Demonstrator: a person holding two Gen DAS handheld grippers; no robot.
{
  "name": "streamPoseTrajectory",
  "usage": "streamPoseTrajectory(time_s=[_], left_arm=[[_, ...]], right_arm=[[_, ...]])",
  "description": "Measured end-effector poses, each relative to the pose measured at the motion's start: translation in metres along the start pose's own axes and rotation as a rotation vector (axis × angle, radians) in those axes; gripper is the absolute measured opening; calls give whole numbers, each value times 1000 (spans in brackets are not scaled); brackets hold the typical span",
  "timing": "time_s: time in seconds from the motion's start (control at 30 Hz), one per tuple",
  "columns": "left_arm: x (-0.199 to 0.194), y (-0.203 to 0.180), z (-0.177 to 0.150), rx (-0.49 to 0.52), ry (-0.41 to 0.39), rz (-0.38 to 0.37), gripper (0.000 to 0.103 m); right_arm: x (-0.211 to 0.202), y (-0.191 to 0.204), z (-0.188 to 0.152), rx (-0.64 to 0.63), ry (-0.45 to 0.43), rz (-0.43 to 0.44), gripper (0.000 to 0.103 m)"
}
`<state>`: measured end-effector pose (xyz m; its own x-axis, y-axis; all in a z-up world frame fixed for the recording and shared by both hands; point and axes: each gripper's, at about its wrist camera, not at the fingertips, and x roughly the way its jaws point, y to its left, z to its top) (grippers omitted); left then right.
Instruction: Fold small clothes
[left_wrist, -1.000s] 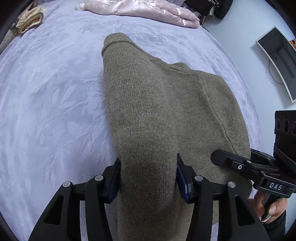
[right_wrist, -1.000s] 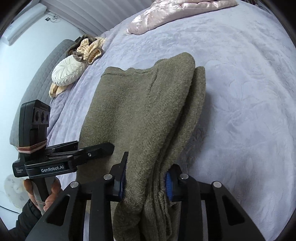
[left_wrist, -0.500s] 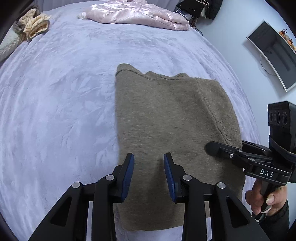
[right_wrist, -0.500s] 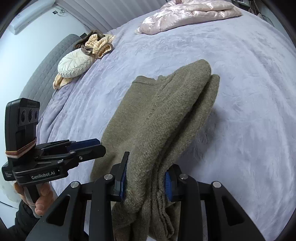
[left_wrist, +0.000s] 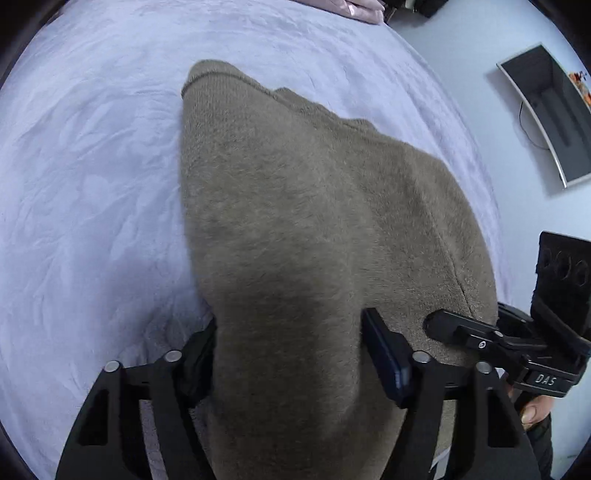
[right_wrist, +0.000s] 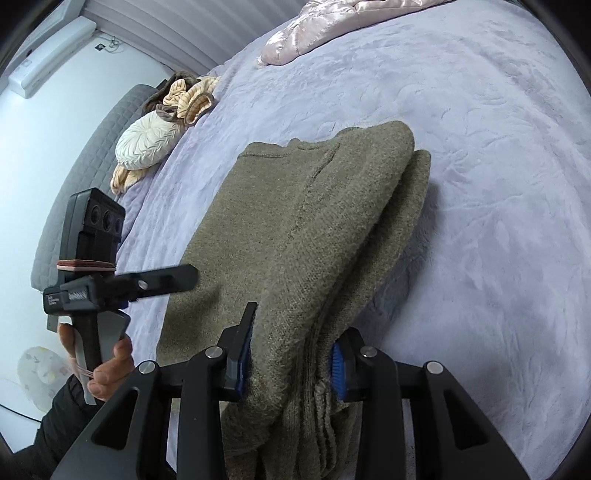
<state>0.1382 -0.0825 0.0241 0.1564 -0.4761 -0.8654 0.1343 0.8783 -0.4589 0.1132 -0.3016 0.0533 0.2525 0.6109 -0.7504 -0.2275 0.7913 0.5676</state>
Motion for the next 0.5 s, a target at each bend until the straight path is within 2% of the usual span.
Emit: streamPoseTrajectory(time_s=[0.07,0.1,0.33,0.5], left_arm=[[-9,-6,-2,18,-26,-5,50],[-14,-9,-4,26,-35,1,48],[-49,-27,-19,55,-69,80,47],[-77,-28,-35,50,-97,88,47]], right_arm=[[3,-2,0,-2,8,-2,37],[5,-2,0,-11,14,-16,37],[-7,26,-2,-85,-18,-9,35],[-19,53,-9,-124,-33,-8,35]])
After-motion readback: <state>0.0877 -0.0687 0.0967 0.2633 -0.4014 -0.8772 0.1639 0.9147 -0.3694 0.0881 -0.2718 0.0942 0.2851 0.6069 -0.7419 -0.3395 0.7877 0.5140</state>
